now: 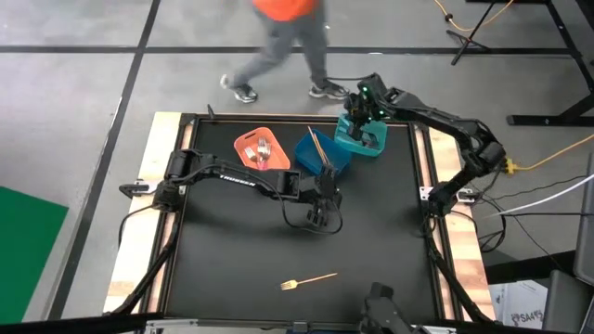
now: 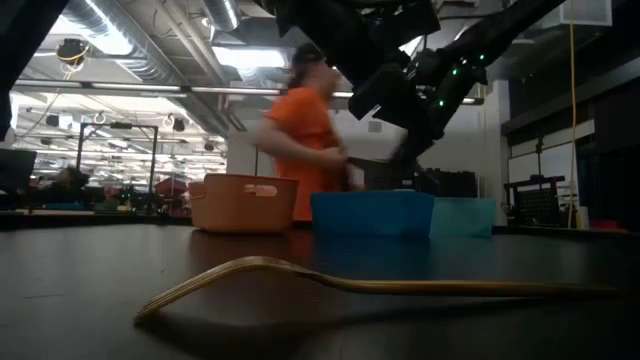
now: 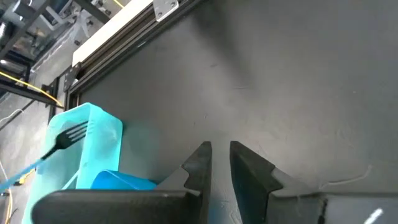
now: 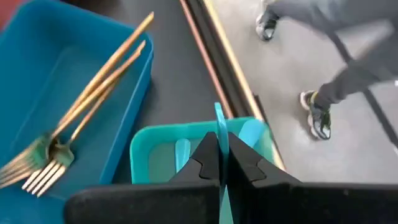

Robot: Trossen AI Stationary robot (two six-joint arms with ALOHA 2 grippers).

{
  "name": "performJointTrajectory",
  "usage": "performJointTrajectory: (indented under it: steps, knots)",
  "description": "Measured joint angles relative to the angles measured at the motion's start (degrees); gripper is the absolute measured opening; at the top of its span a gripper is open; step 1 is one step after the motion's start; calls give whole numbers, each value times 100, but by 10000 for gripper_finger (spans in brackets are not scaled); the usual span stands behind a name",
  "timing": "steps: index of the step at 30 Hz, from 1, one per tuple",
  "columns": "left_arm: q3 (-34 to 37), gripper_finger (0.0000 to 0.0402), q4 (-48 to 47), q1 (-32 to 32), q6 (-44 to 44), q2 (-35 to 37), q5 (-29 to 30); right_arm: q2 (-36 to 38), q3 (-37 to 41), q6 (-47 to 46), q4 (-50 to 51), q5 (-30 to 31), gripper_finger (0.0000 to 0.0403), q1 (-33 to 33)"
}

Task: Sort silverware by color (type)
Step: Put the blue fork into the green bin

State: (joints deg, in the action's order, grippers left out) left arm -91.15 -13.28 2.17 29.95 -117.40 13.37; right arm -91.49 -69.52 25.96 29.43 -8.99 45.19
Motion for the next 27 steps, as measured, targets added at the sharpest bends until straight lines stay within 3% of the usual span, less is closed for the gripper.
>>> performJointTrajectory:
  steps: [10, 21, 27]
  knots:
    - [0, 51, -2, -2, 0, -2, 0, -425, 2, -2, 11, 6, 0, -15]
    - [0, 50, -2, -2, -2, -2, 0, -491, 2, -14, 21, 439, 0, -15]
    - [0, 50, -2, -2, -2, -2, 0, -491, 2, -13, 22, 496, 19, -15]
